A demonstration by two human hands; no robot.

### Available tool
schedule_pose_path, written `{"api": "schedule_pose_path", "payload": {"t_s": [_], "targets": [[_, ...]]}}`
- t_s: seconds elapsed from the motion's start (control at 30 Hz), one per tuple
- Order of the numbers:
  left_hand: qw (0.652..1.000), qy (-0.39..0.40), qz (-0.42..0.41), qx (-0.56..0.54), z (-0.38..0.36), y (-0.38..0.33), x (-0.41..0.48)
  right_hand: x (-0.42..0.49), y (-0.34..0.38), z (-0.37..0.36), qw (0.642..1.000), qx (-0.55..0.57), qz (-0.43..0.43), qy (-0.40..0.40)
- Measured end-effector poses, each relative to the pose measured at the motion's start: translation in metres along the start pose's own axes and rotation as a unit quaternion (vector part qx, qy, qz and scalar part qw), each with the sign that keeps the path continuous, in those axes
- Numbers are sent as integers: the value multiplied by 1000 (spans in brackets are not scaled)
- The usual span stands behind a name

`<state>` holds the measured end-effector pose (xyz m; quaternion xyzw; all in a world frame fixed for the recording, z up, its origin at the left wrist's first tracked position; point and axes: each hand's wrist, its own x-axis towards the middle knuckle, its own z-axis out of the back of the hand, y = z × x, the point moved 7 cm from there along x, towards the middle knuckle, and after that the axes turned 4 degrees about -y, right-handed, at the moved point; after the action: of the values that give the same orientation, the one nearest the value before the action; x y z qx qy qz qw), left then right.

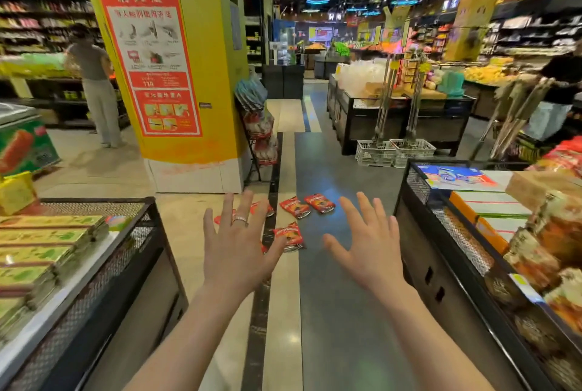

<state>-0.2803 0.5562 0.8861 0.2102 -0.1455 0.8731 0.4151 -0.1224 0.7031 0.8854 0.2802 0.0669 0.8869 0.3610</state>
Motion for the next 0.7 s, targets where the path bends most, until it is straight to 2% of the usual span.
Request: {"api": "schedule_pose_path", "payload": {"t_s": [0.17,0.37,0.47,0.6,0.7], "targets": [[999,29,13,22,-89,-1,103,113,-43,-78,1000,19,-4,8],[997,58,40,45,-189,-17,252,271,-86,-167,998,16,27,61],[996,49,59,47,-225,-16,308,343,-96,-203,995,11,54,79],[990,96,94,41,-275,1,367,413,-98,-254,991,23,75,109],[988,102,111,33,-317,21,406,457,-100,-301,990,25,92,109]]}}
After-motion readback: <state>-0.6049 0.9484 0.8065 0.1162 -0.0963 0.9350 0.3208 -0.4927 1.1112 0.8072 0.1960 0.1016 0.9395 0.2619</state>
